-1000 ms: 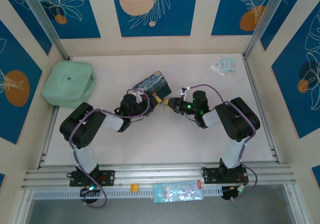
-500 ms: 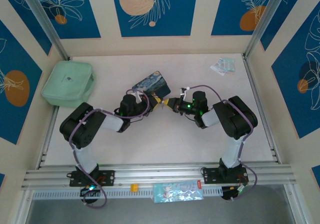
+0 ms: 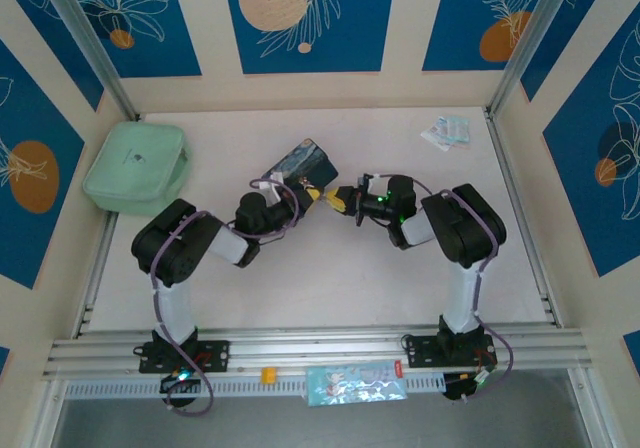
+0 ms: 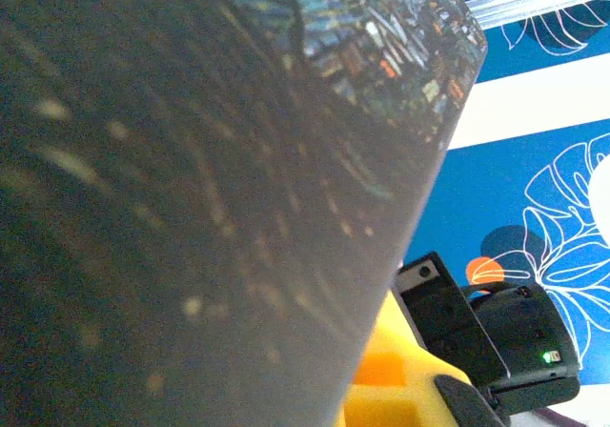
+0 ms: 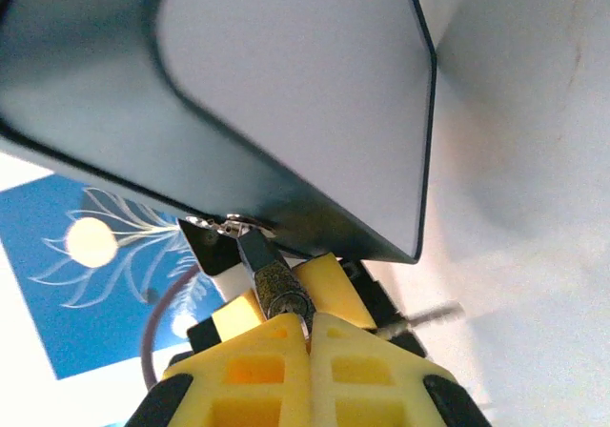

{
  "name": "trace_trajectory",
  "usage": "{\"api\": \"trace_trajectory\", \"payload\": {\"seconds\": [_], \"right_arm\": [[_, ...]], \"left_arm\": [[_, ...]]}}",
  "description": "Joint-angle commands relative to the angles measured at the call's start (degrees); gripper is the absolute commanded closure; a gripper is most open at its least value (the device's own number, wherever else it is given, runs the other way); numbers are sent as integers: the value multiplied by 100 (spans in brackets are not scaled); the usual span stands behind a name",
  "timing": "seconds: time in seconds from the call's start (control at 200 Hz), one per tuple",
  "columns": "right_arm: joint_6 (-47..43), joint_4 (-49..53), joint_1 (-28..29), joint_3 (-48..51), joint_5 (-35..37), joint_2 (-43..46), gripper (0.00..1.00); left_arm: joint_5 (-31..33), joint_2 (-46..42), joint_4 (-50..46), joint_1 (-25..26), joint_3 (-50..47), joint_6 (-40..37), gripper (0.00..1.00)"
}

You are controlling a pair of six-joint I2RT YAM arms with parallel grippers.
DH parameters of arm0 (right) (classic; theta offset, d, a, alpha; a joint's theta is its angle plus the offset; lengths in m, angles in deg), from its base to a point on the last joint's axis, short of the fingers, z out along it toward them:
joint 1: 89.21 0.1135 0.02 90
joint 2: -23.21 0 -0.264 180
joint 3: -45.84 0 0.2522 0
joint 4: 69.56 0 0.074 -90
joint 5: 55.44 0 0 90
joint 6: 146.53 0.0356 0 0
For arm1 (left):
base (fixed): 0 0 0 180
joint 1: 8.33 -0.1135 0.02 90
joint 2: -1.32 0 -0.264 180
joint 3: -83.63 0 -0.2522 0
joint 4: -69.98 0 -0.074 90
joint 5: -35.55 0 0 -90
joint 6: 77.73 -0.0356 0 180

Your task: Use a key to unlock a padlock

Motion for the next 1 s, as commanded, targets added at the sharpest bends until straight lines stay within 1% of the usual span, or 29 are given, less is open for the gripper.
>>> {"api": "trace_trajectory", "payload": {"seconds": [0.0,0.11,0.33,0.38,0.44,0.555,0.72,0.845,0.97,0.995], "right_arm": [[2393,-755,102,-291,111,-437,100],[2821,-754,168,-483,84,-393,100],[3447,-752,170,-444,858,-186,100],[3485,-751,175,-416,1126,-155,100],[3532,-749,163,-495,1213,-187,100],[3478,-748,161,-659,1094,-253,100],[3289,-748,153,-414,1151,-342,100],[2827,-672,166,-388,908,-482,100],[2344,-637,179,-310,782,-527,100],[2204,-578,171,-286,763,-505,99]], "left_arm": [[-1261,-228,754,225,-30,-448,100],[-1544,-326,748,225,30,-847,100],[-2007,-560,754,219,-15,-1731,100],[-2040,-561,754,215,-36,-1836,100],[-2029,-512,752,216,-55,-1898,100],[-1904,-399,754,215,-81,-1856,100],[-1535,-247,754,181,-132,-1746,100],[-1117,-94,724,170,-187,-1687,100],[-692,-65,403,172,-219,-1728,100],[-612,-66,351,168,-223,-1732,100]]}}
